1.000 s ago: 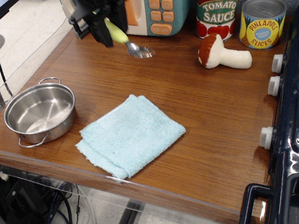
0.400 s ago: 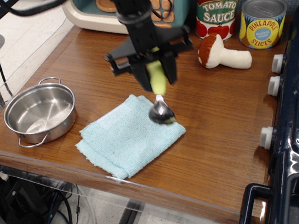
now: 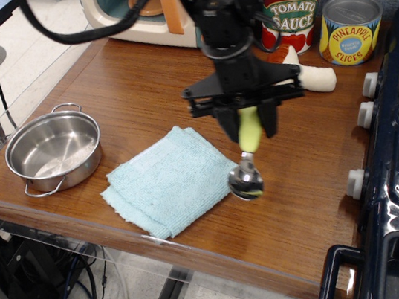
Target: Move the spoon to the right side of the table.
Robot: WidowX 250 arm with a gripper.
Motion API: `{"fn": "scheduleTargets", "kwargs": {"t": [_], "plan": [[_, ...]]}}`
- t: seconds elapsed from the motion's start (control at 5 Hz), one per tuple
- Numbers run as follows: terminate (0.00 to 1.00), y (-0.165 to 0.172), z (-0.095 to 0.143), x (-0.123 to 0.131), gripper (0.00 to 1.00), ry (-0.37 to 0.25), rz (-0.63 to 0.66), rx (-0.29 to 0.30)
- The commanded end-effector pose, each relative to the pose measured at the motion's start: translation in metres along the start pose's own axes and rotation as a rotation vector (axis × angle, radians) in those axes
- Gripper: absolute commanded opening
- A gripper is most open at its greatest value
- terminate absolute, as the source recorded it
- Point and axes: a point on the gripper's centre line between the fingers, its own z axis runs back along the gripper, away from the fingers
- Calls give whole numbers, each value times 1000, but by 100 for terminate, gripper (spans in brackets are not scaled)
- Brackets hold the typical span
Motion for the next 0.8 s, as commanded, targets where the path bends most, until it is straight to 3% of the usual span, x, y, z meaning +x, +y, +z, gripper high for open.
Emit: {"fn": "scheduleTargets", "kwargs": {"t": [0.0,0.2,0.4,0.6], "plan": [[0,-13,-19,5,0,-18,-111,-21],[0,-12,-32,5,0,12,-145,-28],[0,-10,-39,4,100,51,-189,-36],[0,-8,-31,6,100,33,-178,-35]]}}
